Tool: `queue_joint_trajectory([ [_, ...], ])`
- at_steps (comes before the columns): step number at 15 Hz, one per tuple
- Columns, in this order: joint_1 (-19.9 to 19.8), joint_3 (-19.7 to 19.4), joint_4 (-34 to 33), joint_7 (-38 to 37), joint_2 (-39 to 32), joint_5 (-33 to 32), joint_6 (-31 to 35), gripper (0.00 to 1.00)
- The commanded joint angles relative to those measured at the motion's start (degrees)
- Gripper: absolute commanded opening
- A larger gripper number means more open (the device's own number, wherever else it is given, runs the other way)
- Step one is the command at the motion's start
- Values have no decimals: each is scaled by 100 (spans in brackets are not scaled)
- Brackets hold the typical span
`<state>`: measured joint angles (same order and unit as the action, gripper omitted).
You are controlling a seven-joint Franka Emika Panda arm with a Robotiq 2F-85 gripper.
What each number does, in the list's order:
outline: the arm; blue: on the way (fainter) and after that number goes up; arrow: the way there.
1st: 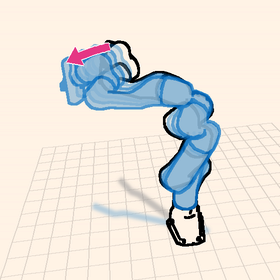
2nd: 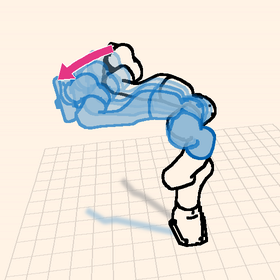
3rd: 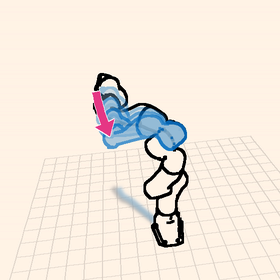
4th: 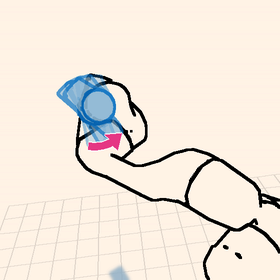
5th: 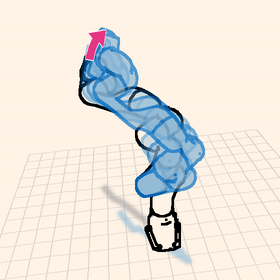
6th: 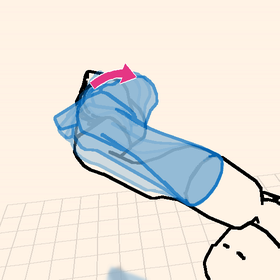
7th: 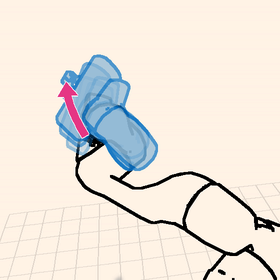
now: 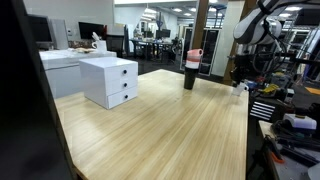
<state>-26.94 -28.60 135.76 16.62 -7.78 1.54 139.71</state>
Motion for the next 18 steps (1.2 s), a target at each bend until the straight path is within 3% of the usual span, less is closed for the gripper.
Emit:
queue_joint_trajectory([
  [1,-62,60,-53,-219,-100,-155,71,2],
  [6,24,58,-134,-489,27,-459,-141,4],
  [10,214,147,-514,-905,153,-1109,-539,4],
  [18,577,646,-1665,-488,583,-1385,-1839,4],
])
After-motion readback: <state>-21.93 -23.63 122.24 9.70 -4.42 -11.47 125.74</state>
